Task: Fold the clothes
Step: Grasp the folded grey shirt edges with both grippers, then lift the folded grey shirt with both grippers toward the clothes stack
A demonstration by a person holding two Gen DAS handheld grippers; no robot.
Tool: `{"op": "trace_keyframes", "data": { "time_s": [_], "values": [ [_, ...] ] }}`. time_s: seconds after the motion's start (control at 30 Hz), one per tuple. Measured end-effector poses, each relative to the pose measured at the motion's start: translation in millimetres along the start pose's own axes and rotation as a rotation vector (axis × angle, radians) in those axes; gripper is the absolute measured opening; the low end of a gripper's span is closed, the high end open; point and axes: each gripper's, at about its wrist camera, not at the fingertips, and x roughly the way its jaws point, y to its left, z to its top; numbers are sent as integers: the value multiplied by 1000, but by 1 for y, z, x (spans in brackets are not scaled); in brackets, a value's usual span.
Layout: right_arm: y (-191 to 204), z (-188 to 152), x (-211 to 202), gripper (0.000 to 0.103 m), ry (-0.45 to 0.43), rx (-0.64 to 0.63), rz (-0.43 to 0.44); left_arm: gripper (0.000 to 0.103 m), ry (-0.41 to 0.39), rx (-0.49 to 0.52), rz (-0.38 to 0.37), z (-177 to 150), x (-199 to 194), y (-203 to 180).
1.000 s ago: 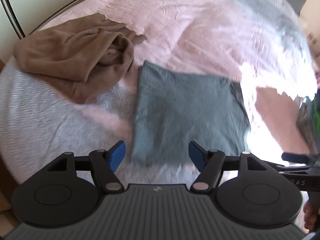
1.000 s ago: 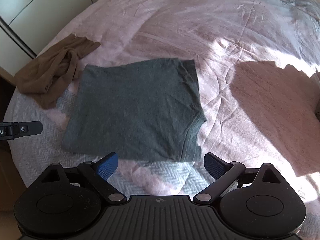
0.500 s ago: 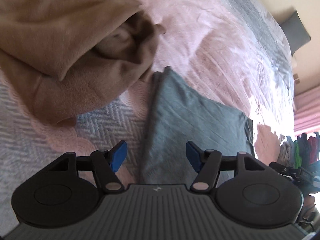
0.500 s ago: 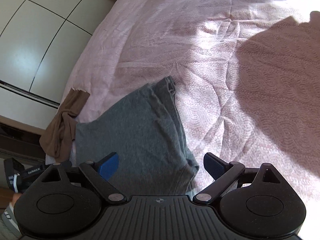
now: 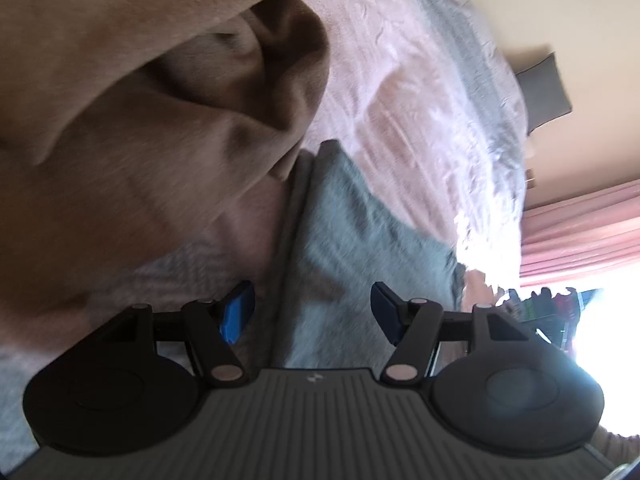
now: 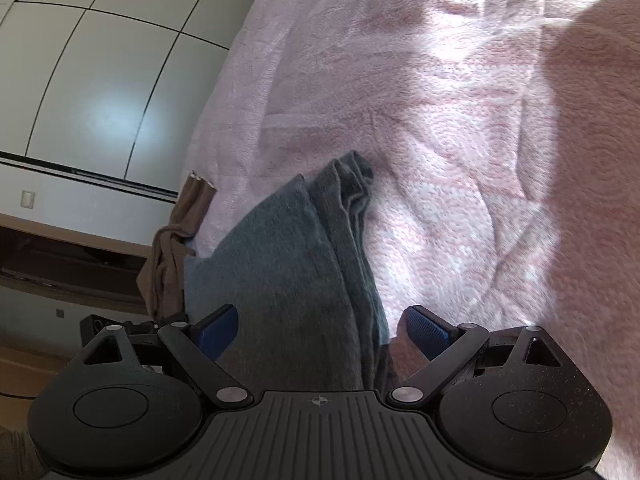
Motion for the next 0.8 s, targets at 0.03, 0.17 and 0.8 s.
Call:
{"op": "trace_keyframes", "data": {
  "time_s": [0.03,0.17,0.8],
  "values": [
    [-1,5,4,84,-1,-2,21,58,-3,-5,-12,2,3,1],
    [-6,21,23,63,12,14,75,36,-17,-55,-56,11,12,6],
    [120,-70,-172,6,-628,-100,1,4,-153,440,-385,18,-52,-208]
  ]
}}
